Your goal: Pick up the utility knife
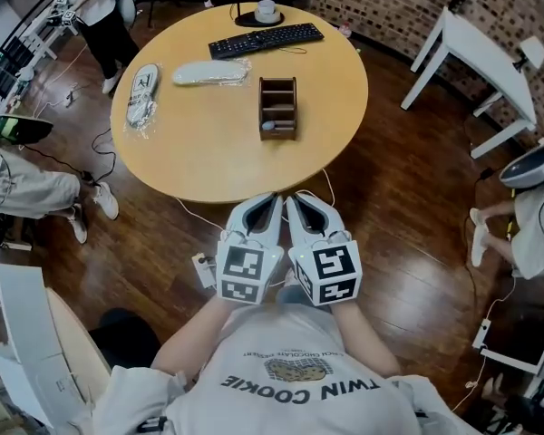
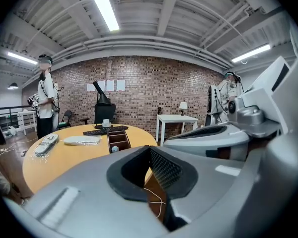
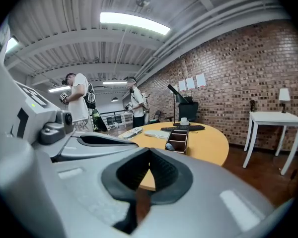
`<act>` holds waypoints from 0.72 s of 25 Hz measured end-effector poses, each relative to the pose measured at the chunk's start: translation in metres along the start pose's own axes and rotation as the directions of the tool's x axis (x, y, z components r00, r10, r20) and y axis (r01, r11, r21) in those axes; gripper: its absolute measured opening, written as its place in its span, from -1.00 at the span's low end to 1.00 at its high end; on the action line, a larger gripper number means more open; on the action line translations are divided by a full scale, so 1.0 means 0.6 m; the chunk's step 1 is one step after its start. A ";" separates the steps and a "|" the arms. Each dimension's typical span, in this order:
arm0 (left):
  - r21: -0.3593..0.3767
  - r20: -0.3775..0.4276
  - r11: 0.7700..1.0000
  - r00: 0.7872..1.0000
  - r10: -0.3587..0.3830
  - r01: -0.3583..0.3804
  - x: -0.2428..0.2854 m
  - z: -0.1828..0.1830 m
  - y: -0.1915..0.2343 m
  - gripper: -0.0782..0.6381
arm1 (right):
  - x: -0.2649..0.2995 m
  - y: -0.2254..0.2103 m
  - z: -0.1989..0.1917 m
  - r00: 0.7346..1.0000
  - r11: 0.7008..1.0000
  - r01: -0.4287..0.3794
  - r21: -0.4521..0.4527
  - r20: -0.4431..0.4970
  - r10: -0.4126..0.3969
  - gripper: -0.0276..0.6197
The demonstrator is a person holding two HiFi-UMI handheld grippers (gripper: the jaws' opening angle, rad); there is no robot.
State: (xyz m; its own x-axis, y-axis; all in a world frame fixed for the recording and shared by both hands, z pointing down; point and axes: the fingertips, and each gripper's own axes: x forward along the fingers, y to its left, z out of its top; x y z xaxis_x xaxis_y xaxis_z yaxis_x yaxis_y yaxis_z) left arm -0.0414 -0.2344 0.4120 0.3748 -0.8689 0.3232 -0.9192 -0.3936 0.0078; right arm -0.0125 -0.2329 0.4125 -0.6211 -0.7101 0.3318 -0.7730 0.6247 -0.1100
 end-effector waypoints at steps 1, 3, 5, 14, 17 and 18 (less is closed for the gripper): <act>0.002 0.001 1.000 1.000 0.005 -0.005 0.011 0.004 0.001 -0.77 | 0.006 -0.009 0.003 1.000 1.000 -0.007 -0.001 0.000 0.007 -0.91; 0.004 0.005 1.000 1.000 0.018 -0.018 0.031 0.009 0.005 -0.77 | 0.018 -0.025 0.006 1.000 1.000 -0.022 -0.005 0.000 0.022 -0.91; 0.007 0.004 0.999 0.999 0.032 -0.032 0.051 0.011 0.011 -0.77 | 0.030 -0.040 0.011 0.999 0.999 -0.036 -0.011 0.001 0.036 -0.91; 0.109 -0.008 0.992 0.998 0.067 -0.066 0.116 0.007 0.042 -0.77 | 0.072 -0.074 0.011 0.996 0.996 -0.084 -0.032 -0.011 0.083 -0.91; 0.153 -0.013 0.987 0.998 0.062 -0.059 0.139 0.008 0.060 -0.77 | 0.086 -0.085 0.008 0.996 0.996 -0.088 -0.032 -0.018 0.088 -0.91; 0.161 -0.015 0.985 0.998 0.058 -0.055 0.145 0.007 0.067 -0.77 | 0.092 -0.087 0.006 0.996 0.995 -0.090 -0.032 -0.021 0.089 -0.91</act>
State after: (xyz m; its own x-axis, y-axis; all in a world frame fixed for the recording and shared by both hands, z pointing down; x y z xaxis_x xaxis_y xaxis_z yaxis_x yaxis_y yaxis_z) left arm -0.0451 -0.3273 0.4363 0.3189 -0.8856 0.3377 -0.9070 -0.3885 -0.1622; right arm -0.0068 -0.3058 0.4334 -0.6847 -0.6445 0.3405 -0.7096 0.6960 -0.1095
